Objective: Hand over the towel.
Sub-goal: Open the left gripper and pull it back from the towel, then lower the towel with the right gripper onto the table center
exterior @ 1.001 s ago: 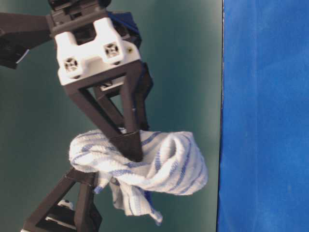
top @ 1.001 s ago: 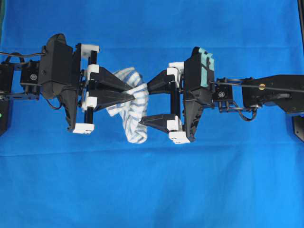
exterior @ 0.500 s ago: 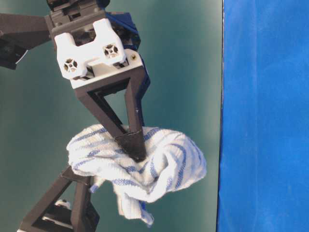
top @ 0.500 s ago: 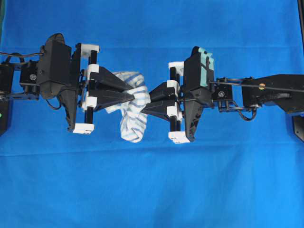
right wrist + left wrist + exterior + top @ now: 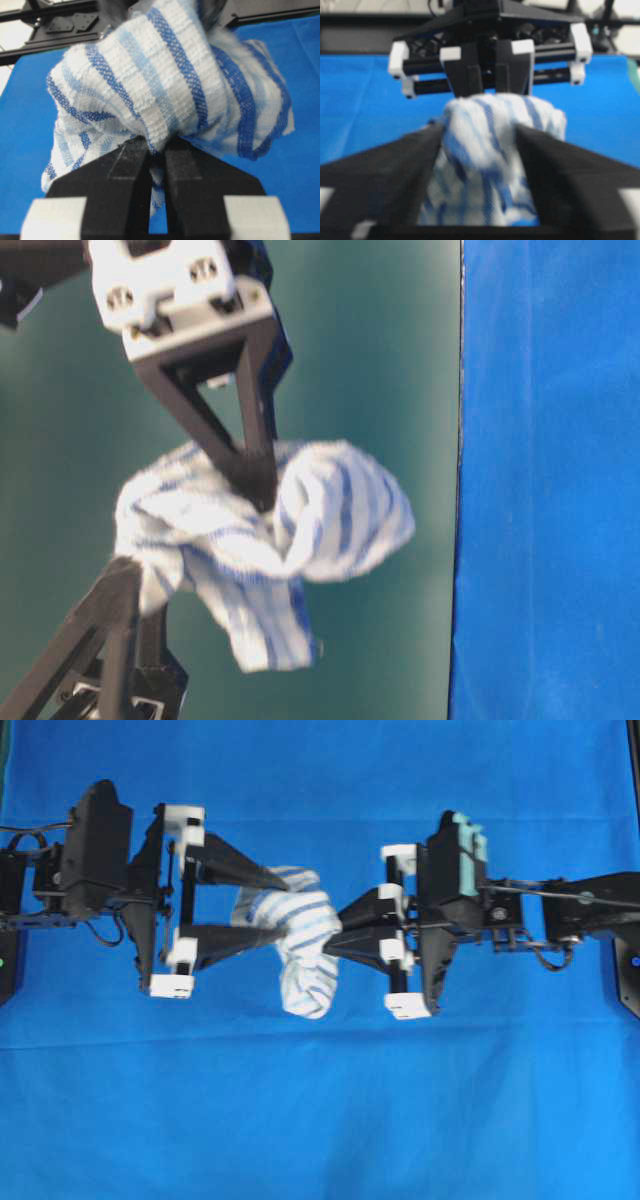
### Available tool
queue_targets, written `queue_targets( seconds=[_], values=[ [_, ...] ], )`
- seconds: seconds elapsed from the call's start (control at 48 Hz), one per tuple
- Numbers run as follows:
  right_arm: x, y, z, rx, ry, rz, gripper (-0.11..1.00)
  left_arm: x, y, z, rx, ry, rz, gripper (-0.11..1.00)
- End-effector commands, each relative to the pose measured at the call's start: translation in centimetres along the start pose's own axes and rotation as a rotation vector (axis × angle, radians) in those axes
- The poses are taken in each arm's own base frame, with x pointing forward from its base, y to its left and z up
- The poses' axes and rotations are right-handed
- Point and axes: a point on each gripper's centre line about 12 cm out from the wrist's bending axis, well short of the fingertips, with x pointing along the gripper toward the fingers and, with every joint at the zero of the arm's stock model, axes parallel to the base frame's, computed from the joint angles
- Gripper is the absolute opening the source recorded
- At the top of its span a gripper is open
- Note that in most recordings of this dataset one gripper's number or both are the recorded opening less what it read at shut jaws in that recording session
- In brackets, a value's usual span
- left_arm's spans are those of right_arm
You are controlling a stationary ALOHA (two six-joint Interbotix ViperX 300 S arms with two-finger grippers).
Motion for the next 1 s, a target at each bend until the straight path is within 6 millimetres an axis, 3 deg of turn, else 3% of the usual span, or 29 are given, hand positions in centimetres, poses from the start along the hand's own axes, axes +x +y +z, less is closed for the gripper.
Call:
queue_targets(
  seconds=[0.0,0.063,0.125,0.292,0.459,0.709,0.98],
  values=[
    [-1.4,0.2,1.3,0.004,-0.049,0.007,0.06,-1.0,0.1,1.4,-0.002,-0.057,0.004,0.73],
    [-2.3,0.2,1.3,0.004,-0.053,0.008,0.06,-1.7,0.1,1.4,0.004,-0.061,0.004,0.87],
    [-3.4,0.2,1.2,0.003,-0.058,0.009,0.06,-2.5,0.2,1.5,0.006,-0.072,0.006,0.93],
    [-5.7,0.2,1.2,0.000,-0.079,0.013,0.06,-4.5,0.2,1.9,0.006,-0.101,0.007,0.93],
    [-6.1,0.0,1.3,-0.002,-0.083,0.007,0.06,-4.8,0.3,2.0,0.004,-0.109,0.012,0.93],
    [-4.2,-1.5,0.5,0.011,0.019,-0.051,0.06,-4.8,0.4,2.0,0.003,-0.106,0.014,0.93],
    [0.9,-5.3,-3.4,0.035,0.378,-0.180,0.06,-4.7,0.4,1.9,0.003,-0.103,0.014,0.93]
  ],
)
